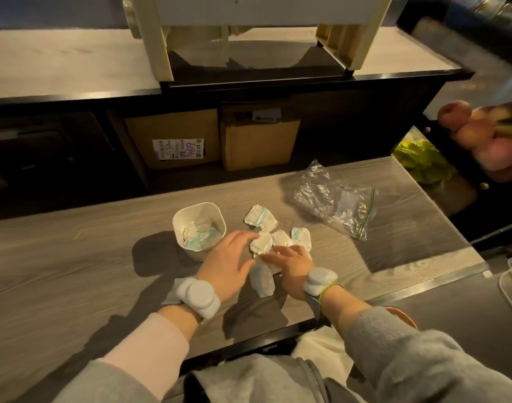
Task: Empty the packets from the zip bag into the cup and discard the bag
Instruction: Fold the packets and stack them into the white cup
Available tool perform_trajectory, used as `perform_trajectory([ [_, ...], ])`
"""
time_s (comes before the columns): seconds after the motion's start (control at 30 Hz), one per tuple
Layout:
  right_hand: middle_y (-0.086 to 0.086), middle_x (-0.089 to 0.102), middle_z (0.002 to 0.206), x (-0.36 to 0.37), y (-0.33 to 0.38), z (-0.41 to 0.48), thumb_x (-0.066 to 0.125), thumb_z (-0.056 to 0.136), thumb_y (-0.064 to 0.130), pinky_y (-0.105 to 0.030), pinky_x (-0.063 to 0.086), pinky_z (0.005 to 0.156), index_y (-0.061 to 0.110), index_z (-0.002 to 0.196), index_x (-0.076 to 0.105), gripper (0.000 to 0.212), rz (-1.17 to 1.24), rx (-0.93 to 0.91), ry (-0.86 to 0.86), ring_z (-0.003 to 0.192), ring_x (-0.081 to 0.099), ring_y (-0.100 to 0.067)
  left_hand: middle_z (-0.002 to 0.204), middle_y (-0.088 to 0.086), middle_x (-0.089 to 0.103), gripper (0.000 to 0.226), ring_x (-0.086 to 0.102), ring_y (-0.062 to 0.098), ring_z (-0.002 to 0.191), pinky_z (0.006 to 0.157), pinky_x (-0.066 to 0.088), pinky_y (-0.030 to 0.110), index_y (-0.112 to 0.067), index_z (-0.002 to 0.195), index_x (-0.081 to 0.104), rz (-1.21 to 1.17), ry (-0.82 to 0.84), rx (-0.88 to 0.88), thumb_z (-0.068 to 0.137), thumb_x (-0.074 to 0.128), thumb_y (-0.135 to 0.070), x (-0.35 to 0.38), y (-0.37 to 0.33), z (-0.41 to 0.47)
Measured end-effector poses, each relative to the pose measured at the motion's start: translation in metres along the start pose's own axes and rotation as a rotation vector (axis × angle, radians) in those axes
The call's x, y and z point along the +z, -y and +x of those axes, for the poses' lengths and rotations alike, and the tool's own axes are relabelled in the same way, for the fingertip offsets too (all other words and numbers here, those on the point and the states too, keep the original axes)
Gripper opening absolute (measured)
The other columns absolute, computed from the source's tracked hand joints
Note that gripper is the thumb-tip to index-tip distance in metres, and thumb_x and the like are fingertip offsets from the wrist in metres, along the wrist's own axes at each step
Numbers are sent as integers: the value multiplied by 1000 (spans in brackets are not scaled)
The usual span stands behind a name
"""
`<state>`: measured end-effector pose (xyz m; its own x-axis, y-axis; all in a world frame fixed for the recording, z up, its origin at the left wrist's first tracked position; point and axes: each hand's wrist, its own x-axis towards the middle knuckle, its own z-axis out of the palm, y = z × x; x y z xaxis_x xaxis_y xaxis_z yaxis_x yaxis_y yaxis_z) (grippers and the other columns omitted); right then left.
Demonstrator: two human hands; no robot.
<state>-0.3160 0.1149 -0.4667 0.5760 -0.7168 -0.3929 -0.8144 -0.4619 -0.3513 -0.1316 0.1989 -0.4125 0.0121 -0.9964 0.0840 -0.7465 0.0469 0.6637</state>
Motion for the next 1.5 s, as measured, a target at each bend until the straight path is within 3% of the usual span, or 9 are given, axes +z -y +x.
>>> perform_trajectory([
  [0.13,6,44,144,-2,3,-5,44,73,8,-41,39,102,44,135,44,72,11,-50,-24,124,36,-30,132,-1,47,47,47,20,121,104,37,26,-22,129,47,22,195,-99,85,62,-15,28,5,-3],
  [0.3,-3,61,121,-7,4,-4,45,74,-2,-31,40,90,24,123,59,57,128,3,-178,112,48,-30,134,4,43,47,42,22,125,103,32,24,-15,133,44,46,239,-195,87,56,-14,47,9,-7],
  [0.43,-3,56,124,-1,4,-6,61,84,28,-34,40,95,25,131,53,48,128,40,-164,114,46,-29,136,5,41,56,37,23,128,106,29,26,-15,137,40,51,256,-230,86,62,-20,53,9,-11],
  [0.57,-3,49,117,5,5,-8,74,68,44,-36,42,91,26,121,54,60,119,51,-129,107,44,-25,133,4,43,63,37,23,126,108,30,28,-18,142,37,65,273,-238,85,63,-14,56,9,-12],
  [0.8,-7,53,105,2,2,-17,56,80,8,-34,43,77,14,104,54,25,187,21,-195,98,50,-29,110,3,48,34,48,19,105,82,31,14,-18,117,61,44,242,-257,84,61,-11,53,15,-17],
  [0.97,-2,65,100,-5,3,-25,49,83,8,-31,45,73,16,105,58,25,354,64,-343,90,58,-23,89,-4,48,10,47,12,80,64,27,16,-14,93,65,-42,154,-278,83,65,-15,48,17,-21],
  [1.17,7,66,79,-20,-11,-20,71,79,17,-37,55,73,17,97,64,19,737,333,-442,76,65,-19,80,-3,57,10,49,7,66,55,36,7,-15,88,56,-303,53,-417,83,64,-10,40,12,-21],
  [1.3,-4,69,86,-21,-26,-10,81,72,21,-32,54,67,19,95,63,29,830,486,-376,74,64,-20,98,8,63,24,58,18,86,72,45,19,-8,107,61,-421,41,-513,83,65,-6,39,12,-18],
  [1.5,3,64,88,-15,-30,-6,79,70,28,-25,44,71,23,106,65,40,551,545,-290,81,59,-17,96,4,68,27,61,16,85,73,44,21,-14,111,67,-490,63,-569,85,64,-11,43,16,-17],
])
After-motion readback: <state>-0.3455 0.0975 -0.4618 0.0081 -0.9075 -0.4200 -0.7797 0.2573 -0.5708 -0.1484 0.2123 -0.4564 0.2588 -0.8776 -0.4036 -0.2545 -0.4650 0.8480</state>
